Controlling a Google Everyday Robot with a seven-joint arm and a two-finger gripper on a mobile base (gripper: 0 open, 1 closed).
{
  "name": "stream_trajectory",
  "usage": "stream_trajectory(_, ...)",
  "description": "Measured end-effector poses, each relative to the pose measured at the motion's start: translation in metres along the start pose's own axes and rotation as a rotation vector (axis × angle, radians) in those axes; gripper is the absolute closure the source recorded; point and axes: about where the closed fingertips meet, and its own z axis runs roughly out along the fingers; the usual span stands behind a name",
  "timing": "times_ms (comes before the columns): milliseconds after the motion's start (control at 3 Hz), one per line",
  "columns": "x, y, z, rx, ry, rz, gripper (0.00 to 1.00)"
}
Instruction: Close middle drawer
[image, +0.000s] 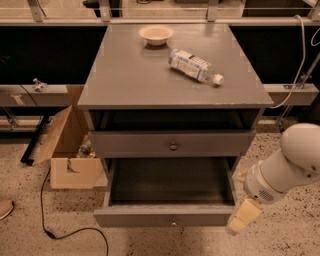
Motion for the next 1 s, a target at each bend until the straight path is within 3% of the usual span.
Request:
stream_trajectory(333, 0.037, -0.018, 0.058, -0.015, -0.024, 0.060, 0.00)
stream_trajectory(667, 0.069, -0.030, 0.110, -0.033, -0.038, 0.131, 0.15)
stream_trajectory(1000, 0.101, -0.036, 0.159, -0.043, -0.041, 0.211, 0.46)
